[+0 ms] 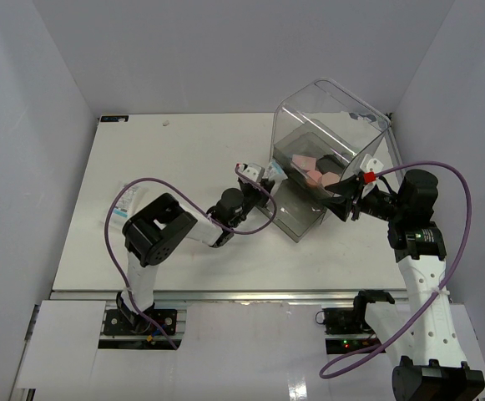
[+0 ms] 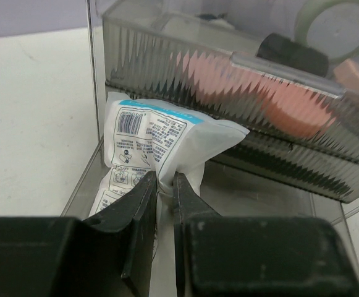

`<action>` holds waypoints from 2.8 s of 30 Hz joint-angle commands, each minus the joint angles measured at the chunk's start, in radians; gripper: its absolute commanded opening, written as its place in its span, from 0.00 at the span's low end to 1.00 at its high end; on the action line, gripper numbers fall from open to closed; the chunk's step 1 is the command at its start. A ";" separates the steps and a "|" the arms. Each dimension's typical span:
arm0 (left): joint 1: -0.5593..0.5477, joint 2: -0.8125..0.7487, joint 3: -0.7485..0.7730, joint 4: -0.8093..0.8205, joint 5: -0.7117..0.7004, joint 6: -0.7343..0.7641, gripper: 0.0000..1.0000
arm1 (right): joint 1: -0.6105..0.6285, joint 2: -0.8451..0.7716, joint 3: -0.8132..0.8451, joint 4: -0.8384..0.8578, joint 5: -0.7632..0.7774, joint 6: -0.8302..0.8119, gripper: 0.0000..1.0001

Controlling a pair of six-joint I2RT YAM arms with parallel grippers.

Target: Organize the makeup

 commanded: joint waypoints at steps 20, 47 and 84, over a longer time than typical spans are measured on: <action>-0.006 0.039 0.229 -0.398 -0.047 0.048 0.40 | -0.014 -0.029 -0.015 0.008 -0.012 0.002 0.48; 0.229 -0.594 0.104 -1.199 0.164 -0.148 0.73 | -0.023 -0.059 -0.027 -0.005 -0.053 -0.007 0.49; 0.736 -0.273 0.163 -1.375 -0.440 0.208 0.73 | -0.029 -0.066 -0.090 -0.006 -0.124 -0.053 0.51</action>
